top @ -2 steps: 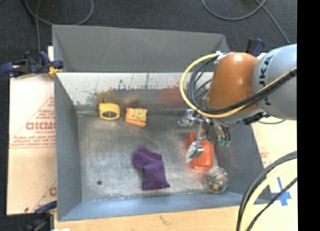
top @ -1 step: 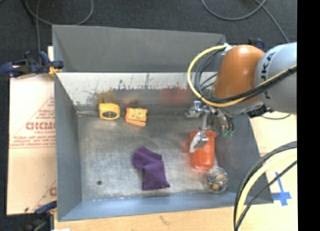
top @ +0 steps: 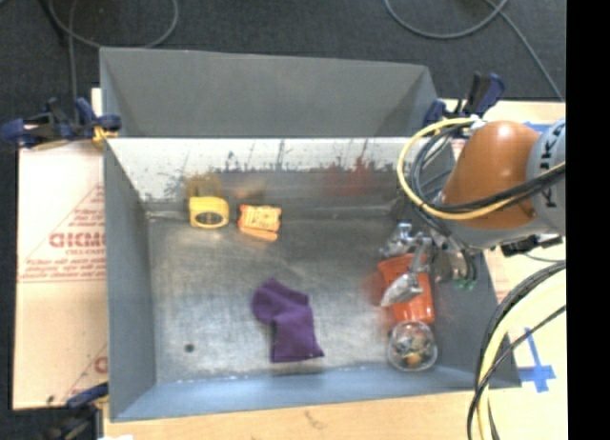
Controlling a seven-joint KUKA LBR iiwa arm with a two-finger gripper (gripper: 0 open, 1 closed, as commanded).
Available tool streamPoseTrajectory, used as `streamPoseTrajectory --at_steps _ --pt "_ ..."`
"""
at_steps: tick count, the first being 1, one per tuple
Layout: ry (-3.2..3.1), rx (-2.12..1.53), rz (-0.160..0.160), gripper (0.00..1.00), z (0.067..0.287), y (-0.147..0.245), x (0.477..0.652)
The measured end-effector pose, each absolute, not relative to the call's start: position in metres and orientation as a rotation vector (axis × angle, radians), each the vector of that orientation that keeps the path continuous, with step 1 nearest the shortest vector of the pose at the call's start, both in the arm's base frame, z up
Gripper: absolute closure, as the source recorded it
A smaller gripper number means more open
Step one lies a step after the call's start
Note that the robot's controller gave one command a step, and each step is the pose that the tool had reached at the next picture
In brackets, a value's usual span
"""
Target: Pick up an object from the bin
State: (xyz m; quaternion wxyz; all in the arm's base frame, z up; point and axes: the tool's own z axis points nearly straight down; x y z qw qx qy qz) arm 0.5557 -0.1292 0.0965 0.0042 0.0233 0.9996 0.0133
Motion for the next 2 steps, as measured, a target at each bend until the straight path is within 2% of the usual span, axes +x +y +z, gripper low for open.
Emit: streamPoseTrajectory --at_steps 1,2 --pt "3.132 0.072 0.041 1.0 0.096 -0.129 0.556" --pt "3.141 0.099 0.015 1.0 0.13 -0.133 0.573"
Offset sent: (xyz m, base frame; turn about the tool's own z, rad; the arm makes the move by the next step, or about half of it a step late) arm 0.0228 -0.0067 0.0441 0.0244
